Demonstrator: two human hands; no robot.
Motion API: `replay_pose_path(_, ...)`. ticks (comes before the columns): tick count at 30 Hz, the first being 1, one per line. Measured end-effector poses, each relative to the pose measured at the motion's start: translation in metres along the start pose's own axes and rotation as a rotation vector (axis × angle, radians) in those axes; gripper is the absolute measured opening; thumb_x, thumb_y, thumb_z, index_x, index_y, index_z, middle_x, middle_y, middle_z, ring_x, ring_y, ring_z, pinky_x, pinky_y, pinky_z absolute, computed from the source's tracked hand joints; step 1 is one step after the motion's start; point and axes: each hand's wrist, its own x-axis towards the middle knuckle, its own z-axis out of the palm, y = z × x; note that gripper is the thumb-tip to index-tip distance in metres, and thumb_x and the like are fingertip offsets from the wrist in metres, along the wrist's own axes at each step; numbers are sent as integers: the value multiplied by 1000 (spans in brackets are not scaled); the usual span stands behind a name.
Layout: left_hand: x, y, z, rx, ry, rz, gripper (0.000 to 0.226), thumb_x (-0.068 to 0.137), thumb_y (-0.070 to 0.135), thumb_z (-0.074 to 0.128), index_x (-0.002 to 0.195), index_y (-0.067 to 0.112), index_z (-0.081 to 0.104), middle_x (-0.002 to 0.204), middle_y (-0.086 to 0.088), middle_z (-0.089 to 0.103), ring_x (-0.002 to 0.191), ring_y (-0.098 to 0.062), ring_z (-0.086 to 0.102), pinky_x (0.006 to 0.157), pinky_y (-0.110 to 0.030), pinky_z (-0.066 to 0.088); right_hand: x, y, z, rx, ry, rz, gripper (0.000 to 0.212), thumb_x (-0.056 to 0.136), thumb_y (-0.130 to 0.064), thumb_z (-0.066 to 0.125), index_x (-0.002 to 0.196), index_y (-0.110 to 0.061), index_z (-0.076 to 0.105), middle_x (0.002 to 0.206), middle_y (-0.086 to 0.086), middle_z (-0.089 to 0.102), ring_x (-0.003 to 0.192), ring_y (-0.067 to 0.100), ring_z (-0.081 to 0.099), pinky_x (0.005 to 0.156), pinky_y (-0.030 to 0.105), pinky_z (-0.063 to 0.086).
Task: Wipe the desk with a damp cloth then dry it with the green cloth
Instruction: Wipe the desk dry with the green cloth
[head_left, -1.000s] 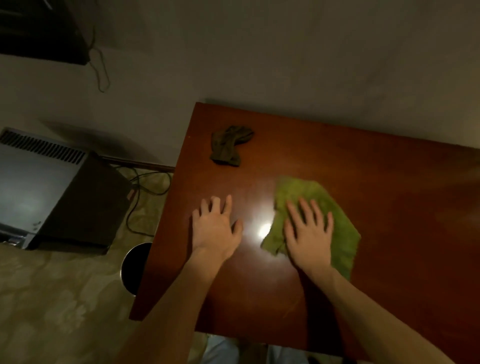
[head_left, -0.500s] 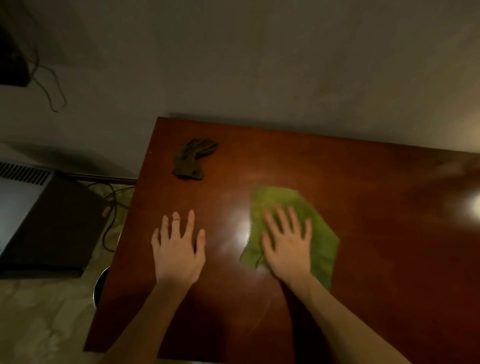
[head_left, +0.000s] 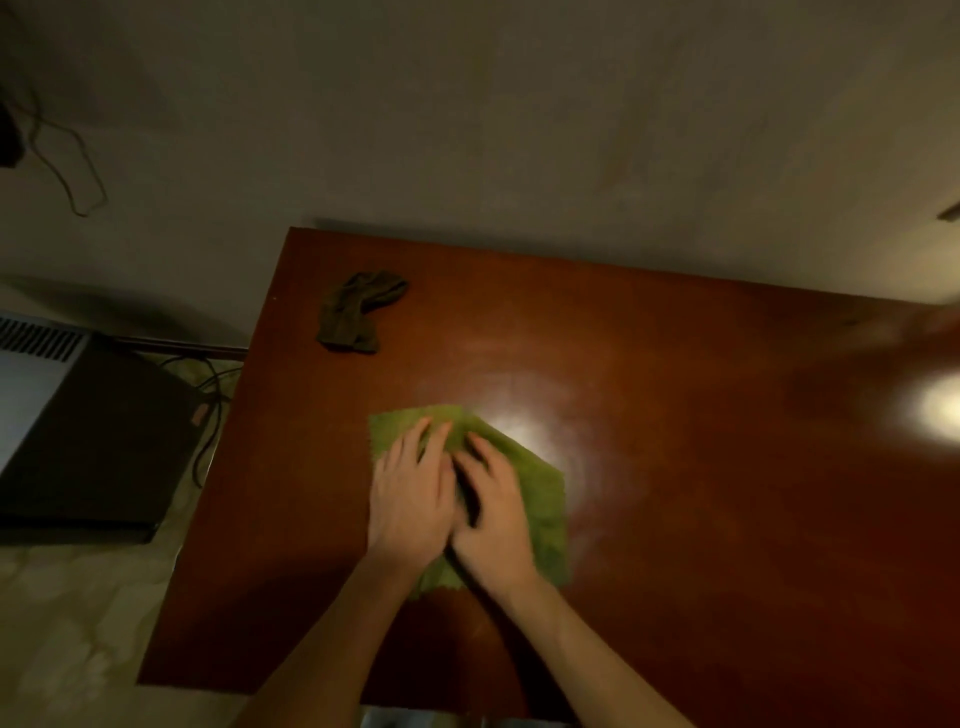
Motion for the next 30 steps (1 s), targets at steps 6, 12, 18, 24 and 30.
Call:
replay_pose_path(6,-13,-9,19,-7,-106,79,69,105,54,45,163,21,27,172,-1,19,161,-18,9,131,-41,10,-5,47,-59,-204,255,274,39,86,-24,76,121,-17,61,115,2,56,105,25,56,91,42,49)
replay_pose_path(12,-24,-34,13,22,-43,64,77,103,66,42,162,19,30,171,-1,22,160,-17,13,130,-47,16,13,34,-73,57,64,484,25,83,-8,78,81,-19,56,73,-3,59,66,14,53,58,31,44)
replay_pose_path(18,-26,-62,4,39,-14,138,59,105,56,47,152,20,50,166,-1,37,158,-16,22,128,-49,20,20,13,-59,545,97,644,32,88,5,72,87,-16,48,76,3,54,70,19,54,63,34,46)
replay_pose_path(24,-20,-86,-8,97,159,271,16,100,22,60,110,19,73,133,1,69,135,-20,58,116,-41,37,36,-8,-55,577,341,490,33,81,14,73,91,-13,55,79,4,62,69,12,61,70,29,53)
replay_pose_path(30,23,-69,-40,203,244,142,22,90,12,73,112,17,74,111,-1,64,102,-24,58,80,-37,45,54,-21,-36,-415,328,-126,40,72,-4,64,111,-13,64,113,12,54,100,31,48,82,40,39)
